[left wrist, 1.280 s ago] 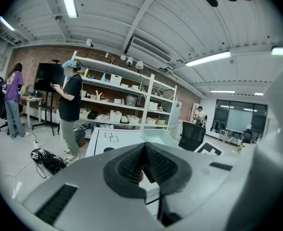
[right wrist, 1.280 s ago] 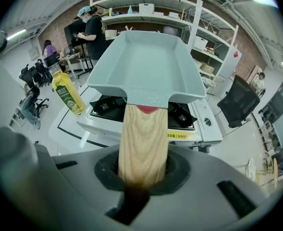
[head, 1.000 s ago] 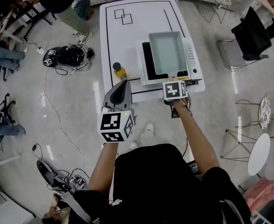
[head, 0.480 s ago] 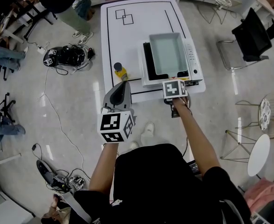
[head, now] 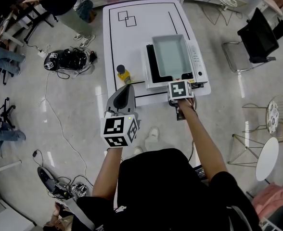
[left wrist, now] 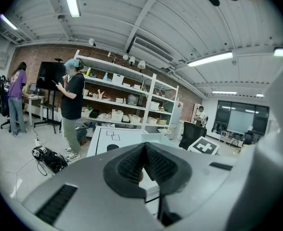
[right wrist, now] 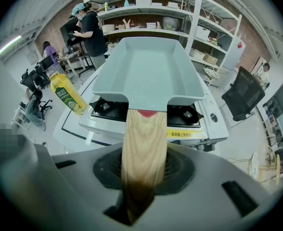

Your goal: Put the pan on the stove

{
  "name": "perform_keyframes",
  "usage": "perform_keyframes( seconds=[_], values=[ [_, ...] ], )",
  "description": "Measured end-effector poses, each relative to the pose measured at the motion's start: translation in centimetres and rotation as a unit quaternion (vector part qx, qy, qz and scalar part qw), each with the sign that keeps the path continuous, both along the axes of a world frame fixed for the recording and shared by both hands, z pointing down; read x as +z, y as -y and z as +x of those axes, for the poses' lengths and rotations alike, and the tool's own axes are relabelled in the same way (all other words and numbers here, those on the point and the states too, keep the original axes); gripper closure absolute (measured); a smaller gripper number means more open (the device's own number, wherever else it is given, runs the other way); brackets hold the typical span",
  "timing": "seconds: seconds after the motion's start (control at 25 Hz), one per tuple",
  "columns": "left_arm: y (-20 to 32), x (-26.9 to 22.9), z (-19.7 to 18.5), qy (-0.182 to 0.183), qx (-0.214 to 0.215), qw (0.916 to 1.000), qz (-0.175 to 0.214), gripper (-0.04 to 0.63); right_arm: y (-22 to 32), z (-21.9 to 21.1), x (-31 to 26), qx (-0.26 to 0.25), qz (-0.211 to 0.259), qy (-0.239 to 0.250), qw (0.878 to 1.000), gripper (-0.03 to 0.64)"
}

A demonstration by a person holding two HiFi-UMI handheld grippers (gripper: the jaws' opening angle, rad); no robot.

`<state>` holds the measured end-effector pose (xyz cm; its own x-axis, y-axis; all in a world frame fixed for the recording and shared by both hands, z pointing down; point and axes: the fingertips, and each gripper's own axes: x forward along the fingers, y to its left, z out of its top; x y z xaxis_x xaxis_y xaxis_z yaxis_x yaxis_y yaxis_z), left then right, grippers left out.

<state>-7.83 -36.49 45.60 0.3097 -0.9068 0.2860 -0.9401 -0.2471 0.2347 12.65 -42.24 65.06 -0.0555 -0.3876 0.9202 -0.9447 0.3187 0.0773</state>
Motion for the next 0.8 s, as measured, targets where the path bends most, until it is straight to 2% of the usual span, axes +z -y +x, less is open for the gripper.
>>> perform_keyframes(
  seconds=[0.32, 0.8],
  values=[
    [-0.5, -0.4, -0.2, -0.002, 0.001, 1.0000, 0.006, 0.586, -0.3, 0.1, -1.1, 0.025, 0.006, 0.018, 1.000, 0.494],
    [-1.6, -1.8, -0.2, 0.001, 0.011, 0.9997, 0.021, 0.586, 0.7, 0.3, -4.6, 0.022, 0.055, 0.014, 0.998, 0.449]
  ],
)
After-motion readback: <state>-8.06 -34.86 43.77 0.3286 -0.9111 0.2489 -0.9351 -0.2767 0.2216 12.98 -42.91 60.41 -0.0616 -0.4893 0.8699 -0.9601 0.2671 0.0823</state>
